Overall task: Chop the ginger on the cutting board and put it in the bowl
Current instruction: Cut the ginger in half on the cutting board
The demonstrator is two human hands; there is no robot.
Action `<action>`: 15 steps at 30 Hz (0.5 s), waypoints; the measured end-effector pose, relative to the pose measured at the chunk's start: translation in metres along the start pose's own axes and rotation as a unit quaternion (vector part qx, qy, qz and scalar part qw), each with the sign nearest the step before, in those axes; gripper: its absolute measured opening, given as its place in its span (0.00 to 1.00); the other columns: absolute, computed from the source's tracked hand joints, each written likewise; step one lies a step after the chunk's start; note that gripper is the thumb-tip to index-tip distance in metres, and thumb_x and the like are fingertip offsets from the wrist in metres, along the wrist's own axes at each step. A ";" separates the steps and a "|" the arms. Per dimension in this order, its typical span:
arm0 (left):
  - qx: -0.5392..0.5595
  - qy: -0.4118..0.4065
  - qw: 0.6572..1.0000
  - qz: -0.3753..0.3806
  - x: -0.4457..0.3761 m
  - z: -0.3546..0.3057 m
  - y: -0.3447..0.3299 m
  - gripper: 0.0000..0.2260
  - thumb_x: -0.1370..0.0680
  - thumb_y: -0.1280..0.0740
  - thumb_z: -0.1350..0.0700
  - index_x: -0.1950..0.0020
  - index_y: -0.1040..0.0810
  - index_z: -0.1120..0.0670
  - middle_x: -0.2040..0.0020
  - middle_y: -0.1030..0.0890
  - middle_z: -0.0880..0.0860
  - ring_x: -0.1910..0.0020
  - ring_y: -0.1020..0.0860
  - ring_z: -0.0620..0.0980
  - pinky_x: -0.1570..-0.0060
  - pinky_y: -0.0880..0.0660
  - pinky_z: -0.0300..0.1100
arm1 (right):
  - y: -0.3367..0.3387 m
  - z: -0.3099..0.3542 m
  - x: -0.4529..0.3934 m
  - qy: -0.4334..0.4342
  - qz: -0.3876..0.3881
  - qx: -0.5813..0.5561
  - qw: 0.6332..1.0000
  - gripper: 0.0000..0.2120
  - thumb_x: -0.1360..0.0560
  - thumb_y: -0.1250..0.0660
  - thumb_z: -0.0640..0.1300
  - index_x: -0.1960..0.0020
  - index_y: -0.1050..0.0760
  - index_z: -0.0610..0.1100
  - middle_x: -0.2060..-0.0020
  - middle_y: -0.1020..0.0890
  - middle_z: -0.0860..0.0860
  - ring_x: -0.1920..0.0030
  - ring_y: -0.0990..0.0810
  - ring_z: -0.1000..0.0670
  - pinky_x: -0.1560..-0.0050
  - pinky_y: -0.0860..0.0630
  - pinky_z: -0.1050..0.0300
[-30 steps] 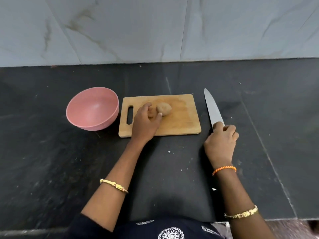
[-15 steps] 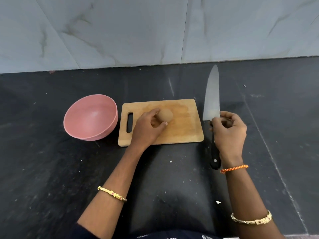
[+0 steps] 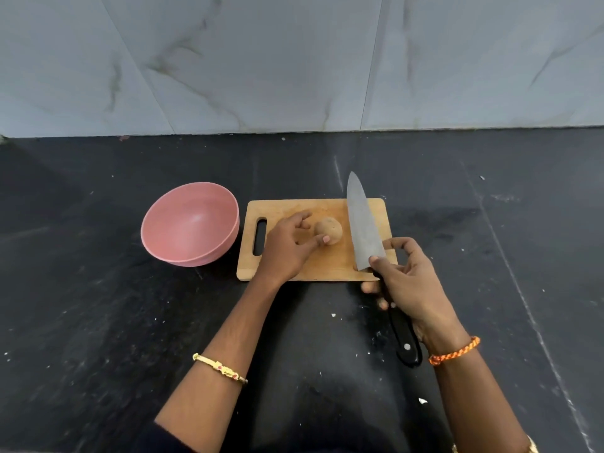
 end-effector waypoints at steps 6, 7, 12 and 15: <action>0.048 0.011 0.999 0.018 -0.003 0.005 -0.008 0.23 0.29 0.27 0.50 0.35 0.25 0.52 0.41 0.22 0.50 0.45 0.23 0.43 0.52 0.30 0.29 | -0.010 0.008 0.008 0.176 -0.039 0.242 0.953 0.05 0.21 0.40 0.44 0.54 0.29 0.52 0.68 0.16 0.48 0.75 0.24 0.56 0.75 0.29 0.66; 0.050 0.007 0.999 0.013 -0.003 0.004 -0.009 0.23 0.29 0.27 0.51 0.36 0.24 0.52 0.41 0.21 0.50 0.46 0.23 0.42 0.53 0.29 0.29 | -0.012 0.007 0.009 0.185 -0.043 0.258 0.947 0.05 0.20 0.41 0.44 0.54 0.28 0.47 0.68 0.17 0.47 0.73 0.23 0.55 0.75 0.30 0.67; 0.051 -0.001 0.999 -0.004 -0.005 0.005 -0.011 0.22 0.30 0.26 0.52 0.37 0.23 0.54 0.42 0.21 0.50 0.47 0.23 0.44 0.47 0.25 0.36 | -0.019 -0.003 0.005 0.179 -0.039 0.288 0.940 0.10 0.19 0.43 0.44 0.53 0.28 0.40 0.67 0.19 0.39 0.65 0.21 0.41 0.68 0.27 0.54; 0.059 0.001 0.998 -0.009 -0.005 0.007 -0.012 0.21 0.30 0.26 0.53 0.37 0.23 0.54 0.42 0.20 0.52 0.46 0.22 0.46 0.45 0.24 0.40 | -0.022 -0.004 0.006 0.186 -0.037 0.320 0.928 0.09 0.19 0.44 0.43 0.52 0.29 0.40 0.70 0.23 0.43 0.70 0.24 0.44 0.72 0.30 0.59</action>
Point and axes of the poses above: each hand's wrist, its own x-axis away from the middle knuckle, its own y-axis out of the back of the hand, z = x × y, the point moved 6 cm from there along -x, towards the middle knuckle
